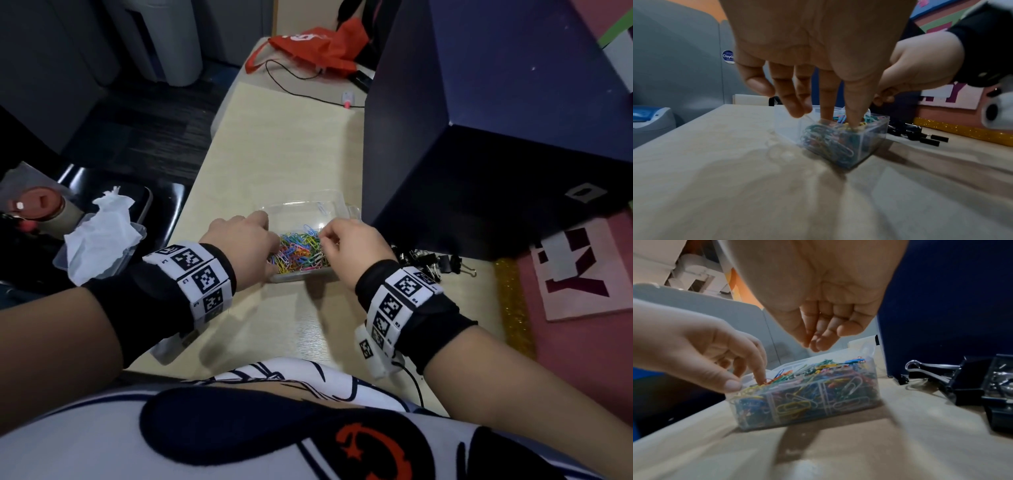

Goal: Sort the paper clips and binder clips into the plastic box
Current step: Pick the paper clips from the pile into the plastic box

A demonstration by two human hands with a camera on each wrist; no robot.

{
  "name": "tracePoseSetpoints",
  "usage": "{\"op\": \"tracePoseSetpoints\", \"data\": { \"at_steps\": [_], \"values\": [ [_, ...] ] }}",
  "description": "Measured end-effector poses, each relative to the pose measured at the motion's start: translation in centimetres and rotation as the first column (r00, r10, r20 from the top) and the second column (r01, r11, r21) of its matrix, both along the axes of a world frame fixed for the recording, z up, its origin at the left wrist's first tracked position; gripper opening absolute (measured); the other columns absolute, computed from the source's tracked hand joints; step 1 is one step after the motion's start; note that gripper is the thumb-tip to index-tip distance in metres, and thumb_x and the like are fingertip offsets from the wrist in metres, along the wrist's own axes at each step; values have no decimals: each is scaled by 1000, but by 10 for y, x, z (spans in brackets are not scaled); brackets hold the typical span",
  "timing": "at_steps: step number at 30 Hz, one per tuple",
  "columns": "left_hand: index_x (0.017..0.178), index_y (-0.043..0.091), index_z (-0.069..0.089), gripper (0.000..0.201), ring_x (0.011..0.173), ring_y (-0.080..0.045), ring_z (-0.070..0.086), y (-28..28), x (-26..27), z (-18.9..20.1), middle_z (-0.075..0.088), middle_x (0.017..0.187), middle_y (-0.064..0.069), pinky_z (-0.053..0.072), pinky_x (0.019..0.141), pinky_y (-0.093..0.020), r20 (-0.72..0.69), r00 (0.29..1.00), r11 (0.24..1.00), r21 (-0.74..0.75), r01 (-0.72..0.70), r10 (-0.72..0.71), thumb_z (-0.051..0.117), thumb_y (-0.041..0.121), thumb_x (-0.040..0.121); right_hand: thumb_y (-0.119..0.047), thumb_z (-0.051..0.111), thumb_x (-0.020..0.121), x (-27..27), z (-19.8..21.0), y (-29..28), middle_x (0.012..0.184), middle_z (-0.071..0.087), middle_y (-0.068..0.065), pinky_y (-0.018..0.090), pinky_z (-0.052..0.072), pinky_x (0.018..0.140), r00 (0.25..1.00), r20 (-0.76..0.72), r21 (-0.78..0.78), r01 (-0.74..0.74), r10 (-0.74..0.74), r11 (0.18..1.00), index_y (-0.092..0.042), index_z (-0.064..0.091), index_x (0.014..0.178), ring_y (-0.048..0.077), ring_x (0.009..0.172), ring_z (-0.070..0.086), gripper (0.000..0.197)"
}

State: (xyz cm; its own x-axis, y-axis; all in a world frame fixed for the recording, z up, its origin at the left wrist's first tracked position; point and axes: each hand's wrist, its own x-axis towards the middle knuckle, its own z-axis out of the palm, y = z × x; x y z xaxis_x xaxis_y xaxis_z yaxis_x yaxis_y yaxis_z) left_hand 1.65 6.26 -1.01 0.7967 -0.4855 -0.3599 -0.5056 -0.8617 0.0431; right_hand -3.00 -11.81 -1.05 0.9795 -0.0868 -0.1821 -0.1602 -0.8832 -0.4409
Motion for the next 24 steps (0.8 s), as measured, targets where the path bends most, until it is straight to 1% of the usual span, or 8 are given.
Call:
{"op": "tracePoseSetpoints", "data": {
  "at_steps": [4,6,8,11,13,18,21,24],
  "values": [
    [119,32,56,34,109,-23,49,4,4,-2,48,121,2,41,89,-39,39,998,995,-91,-48,52,52,48,89,-23,47,95,-5,-7,3,130,54,3,39,41,101,979,-21,-93,-206,204,974,-19,56,126,24,120,49,32],
    [125,33,53,36,117,-23,43,6,8,-5,44,130,4,38,94,-41,67,996,993,-107,-50,57,49,44,91,-27,45,97,-10,-14,6,145,43,-3,37,29,111,944,-99,-165,-327,315,930,-22,46,137,20,134,37,41],
    [129,33,52,38,123,-22,39,8,10,-8,41,136,5,36,98,-43,75,996,996,-82,-33,39,47,42,93,-30,42,98,-15,-18,7,151,35,-9,34,19,112,927,-141,-208,-371,347,905,-26,40,142,13,139,29,44],
    [125,32,55,34,122,-22,39,9,12,-9,42,134,4,36,98,-44,58,998,997,-80,-21,26,46,40,94,-29,40,98,-17,-16,7,145,42,-10,33,18,111,923,-126,-216,-383,363,898,-28,46,137,11,136,33,39],
    [120,32,58,29,118,-22,42,9,13,-9,45,127,3,37,95,-42,48,999,995,-101,-18,23,48,38,93,-29,41,98,-13,-11,7,136,49,-7,35,23,109,930,-110,-207,-366,350,907,-27,51,131,16,130,39,35],
    [112,33,59,23,108,-22,51,7,18,-7,55,111,4,37,90,-39,33,999,996,-93,-11,14,45,36,94,-25,45,94,9,4,5,121,56,1,38,37,98,985,-53,-221,-174,166,960,-25,61,117,25,119,46,28],
    [113,34,60,25,107,-22,53,1,24,-3,58,108,4,37,89,-39,39,999,998,-61,20,-17,42,33,95,-19,45,93,31,8,5,118,58,1,39,41,94,979,-163,-276,-168,126,946,-26,63,114,24,111,53,29],
    [119,37,58,30,111,-22,49,-6,25,-4,58,115,7,36,89,-39,84,990,993,-22,117,-114,39,33,96,-12,45,92,50,14,11,117,57,3,37,45,88,954,-259,-365,-240,150,900,-24,61,115,26,106,56,31]
  ]
}}
